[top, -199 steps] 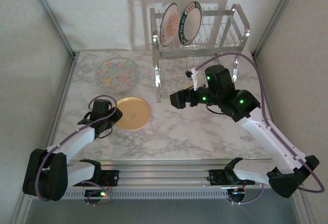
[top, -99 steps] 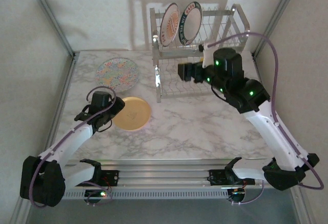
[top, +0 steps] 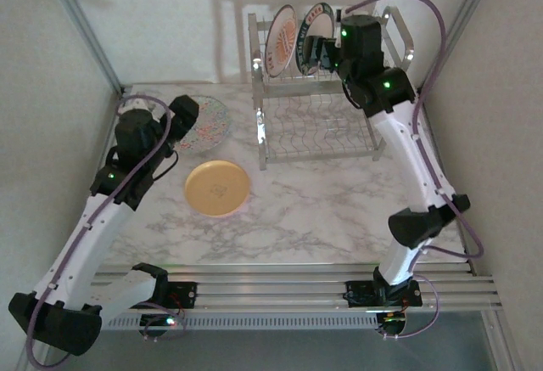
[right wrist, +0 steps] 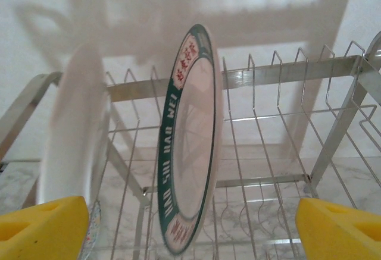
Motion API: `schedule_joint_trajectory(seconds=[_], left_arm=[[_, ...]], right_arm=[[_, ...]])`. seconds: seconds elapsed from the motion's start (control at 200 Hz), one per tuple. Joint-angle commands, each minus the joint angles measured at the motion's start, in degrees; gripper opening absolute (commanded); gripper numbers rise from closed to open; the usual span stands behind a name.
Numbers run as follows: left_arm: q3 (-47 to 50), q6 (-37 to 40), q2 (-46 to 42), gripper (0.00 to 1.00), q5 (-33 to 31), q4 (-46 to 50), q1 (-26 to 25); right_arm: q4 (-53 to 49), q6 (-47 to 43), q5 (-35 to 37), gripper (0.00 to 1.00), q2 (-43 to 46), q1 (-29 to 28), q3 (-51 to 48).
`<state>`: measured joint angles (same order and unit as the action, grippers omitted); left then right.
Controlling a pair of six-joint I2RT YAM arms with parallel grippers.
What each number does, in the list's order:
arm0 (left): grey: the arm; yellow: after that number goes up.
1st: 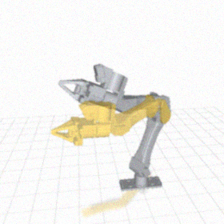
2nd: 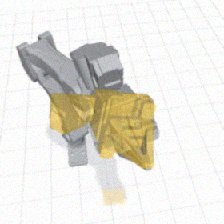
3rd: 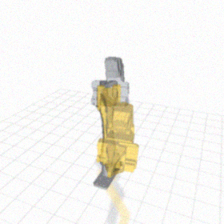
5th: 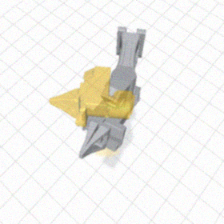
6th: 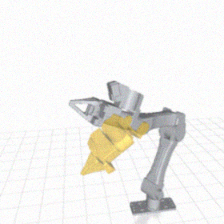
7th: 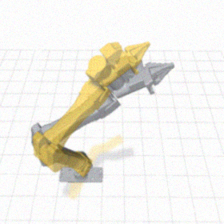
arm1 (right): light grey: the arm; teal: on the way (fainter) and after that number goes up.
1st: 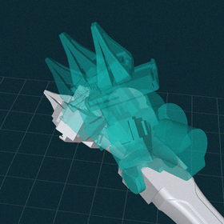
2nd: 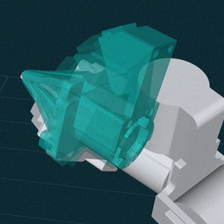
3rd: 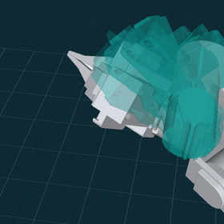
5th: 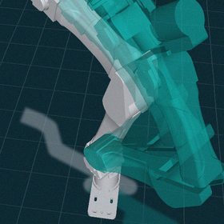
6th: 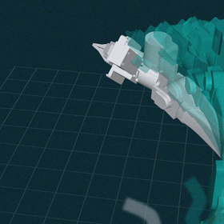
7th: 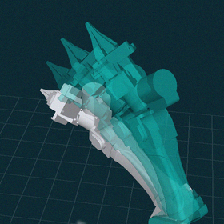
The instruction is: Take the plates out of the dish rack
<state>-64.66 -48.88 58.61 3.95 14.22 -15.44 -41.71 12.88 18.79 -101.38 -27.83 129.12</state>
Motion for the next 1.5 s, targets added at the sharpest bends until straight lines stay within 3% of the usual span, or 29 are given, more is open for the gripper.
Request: schedule_joint_trajectory(seconds=[0.0, 0.22, 0.541, 0.866, 1.126, 1.497], left_arm=[[-5.07, 0.56, -0.26, 0.87, 3.41, -5.95, -1.67], [-12.52, 1.24, 1.74, 0.86, 8.04, -10.61, -4.22], [-19.21, 1.61, 3.41, 0.85, 8.26, -10.46, -5.48], [-19.08, 1.51, 3.10, 0.85, 8.21, -9.90, -5.65], [-18.48, 1.08, 2.60, 0.85, 8.18, -10.16, -5.83], [-18.70, 1.11, 3.03, 0.85, 8.66, -10.19, -5.95]], right_arm=[[-1.26, 1.25, -0.53, 0.90, -3.03, 1.43, 5.29], [-1.08, 3.09, -4.98, 0.81, -8.17, 3.65, 9.38], [-1.00, 3.25, -7.80, 0.62, -10.62, 4.07, 9.80], [-2.65, 2.67, -9.17, 0.48, -13.35, 4.06, 12.86], [-4.36, 2.45, -10.26, 0.28, -15.24, 3.93, 16.33], [-4.91, -1.67, -5.30, 0.07, -15.42, 1.93, 18.68]])
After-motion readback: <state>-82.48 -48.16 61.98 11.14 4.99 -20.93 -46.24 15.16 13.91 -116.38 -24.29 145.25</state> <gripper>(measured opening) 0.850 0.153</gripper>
